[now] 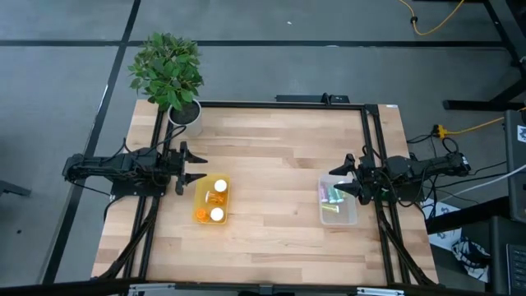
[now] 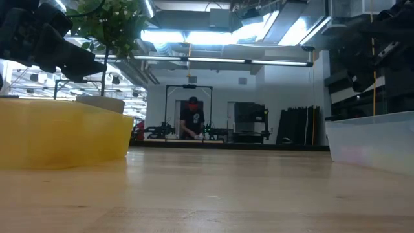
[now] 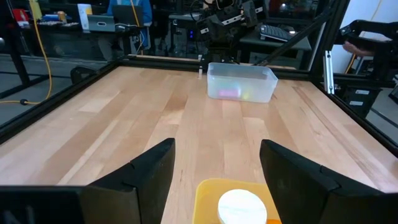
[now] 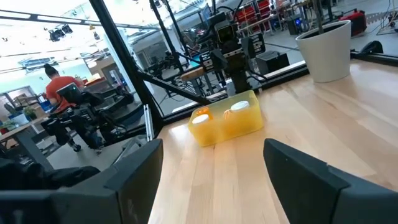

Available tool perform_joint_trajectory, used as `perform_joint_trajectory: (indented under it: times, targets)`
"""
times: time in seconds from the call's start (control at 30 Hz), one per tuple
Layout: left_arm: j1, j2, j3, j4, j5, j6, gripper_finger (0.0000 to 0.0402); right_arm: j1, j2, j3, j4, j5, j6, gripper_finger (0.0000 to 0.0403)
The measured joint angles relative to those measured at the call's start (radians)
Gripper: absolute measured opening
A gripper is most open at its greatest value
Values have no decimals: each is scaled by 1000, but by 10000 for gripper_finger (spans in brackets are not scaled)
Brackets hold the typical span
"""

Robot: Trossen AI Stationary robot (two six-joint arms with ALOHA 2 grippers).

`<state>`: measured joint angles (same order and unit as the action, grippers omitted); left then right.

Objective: Pick and place medicine bottles into bin by pill shape (circle, oval)
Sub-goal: Return to Home Position

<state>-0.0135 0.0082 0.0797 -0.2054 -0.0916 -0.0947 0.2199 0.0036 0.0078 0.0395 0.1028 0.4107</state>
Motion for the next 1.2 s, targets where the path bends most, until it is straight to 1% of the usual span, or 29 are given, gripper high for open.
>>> perform_joint_trajectory:
  times: [0.63,0.9,1.2]
  targets:
    - [0,0,0,0,0,0,229,-2,-2,0,1,0,4,280]
    - [0,0,0,0,0,0,229,-79,-2,0,0,1,0,280]
    - [0,0,0,0,0,0,229,-77,-2,0,0,0,4,280]
